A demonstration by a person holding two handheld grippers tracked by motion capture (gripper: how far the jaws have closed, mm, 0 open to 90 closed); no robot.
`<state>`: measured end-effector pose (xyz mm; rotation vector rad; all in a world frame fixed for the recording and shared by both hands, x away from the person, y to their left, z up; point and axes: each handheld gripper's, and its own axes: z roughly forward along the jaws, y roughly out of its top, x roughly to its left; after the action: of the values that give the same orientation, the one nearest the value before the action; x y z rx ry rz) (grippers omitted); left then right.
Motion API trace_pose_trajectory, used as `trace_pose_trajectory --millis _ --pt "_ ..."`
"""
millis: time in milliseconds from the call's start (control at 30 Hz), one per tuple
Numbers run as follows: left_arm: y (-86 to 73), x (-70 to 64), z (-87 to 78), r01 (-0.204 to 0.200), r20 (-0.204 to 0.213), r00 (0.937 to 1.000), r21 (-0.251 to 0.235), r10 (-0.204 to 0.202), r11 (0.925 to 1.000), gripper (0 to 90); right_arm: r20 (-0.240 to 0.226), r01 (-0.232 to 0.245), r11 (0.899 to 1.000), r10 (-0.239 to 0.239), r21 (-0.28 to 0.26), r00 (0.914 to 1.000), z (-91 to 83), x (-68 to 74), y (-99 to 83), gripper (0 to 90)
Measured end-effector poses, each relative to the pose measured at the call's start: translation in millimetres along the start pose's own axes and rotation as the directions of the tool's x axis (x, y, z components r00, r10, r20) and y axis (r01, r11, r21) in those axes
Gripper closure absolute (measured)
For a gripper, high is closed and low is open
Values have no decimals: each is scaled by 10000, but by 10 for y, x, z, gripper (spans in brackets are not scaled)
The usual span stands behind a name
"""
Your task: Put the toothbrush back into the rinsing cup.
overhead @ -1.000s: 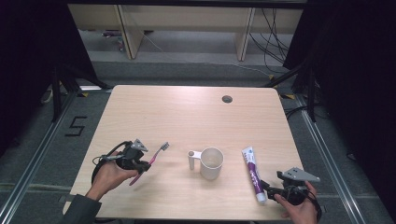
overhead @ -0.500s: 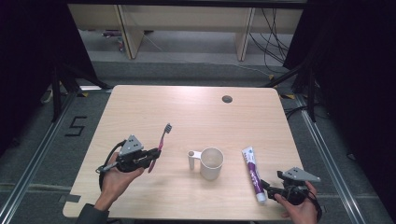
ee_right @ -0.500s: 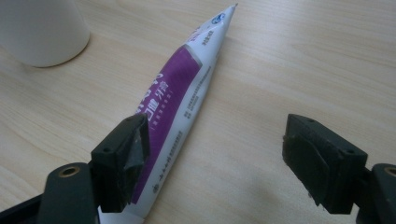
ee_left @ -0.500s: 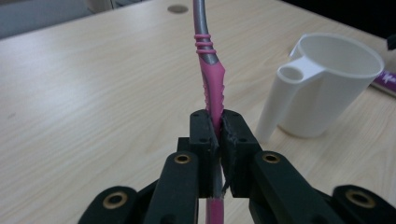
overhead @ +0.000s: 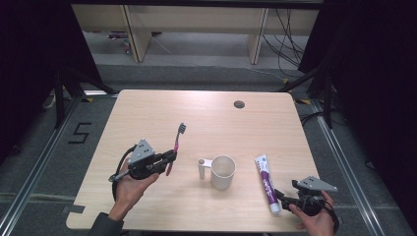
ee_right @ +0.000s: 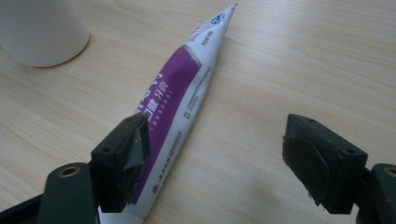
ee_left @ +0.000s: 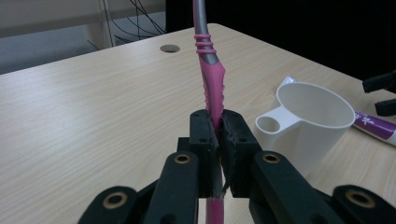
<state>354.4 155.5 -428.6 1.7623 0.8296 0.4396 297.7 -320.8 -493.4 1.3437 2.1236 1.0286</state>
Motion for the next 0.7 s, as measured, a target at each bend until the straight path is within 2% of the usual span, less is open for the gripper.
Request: trace_pose_trajectory --millis 67,100,167,233,400,433,700 --pt "11 -3 -5 52 -35 10000 -96 -52 9999 832 -8 -8 10000 8 6 10000 0 1 0 243" --pt "21 -10 11 93 -1 10000 -376 -93 9993 833 -7 -1 10000 1 -6 10000 0 0 0 243" --pt "36 -18 7 80 -91 9999 -407 -83 9991 832 -14 -7 10000 7 -6 10000 1 0 0 242" --pt "52 -31 19 123 -5 9999 -562 -123 9983 832 -25 5 10000 -5 -23 10000 1 -3 -1 243" --pt "103 -85 56 84 91 9999 -1131 -74 9935 832 -28 1 10000 -1 -21 10000 3 -3 -2 243" --pt "112 -95 73 86 140 9999 -1365 -68 9906 832 -27 8 10000 -8 -21 10000 3 -4 -3 243" --pt "170 -132 139 217 190 9996 -1777 -187 9838 832 -45 16 10000 -16 -19 10000 7 -3 -3 243"
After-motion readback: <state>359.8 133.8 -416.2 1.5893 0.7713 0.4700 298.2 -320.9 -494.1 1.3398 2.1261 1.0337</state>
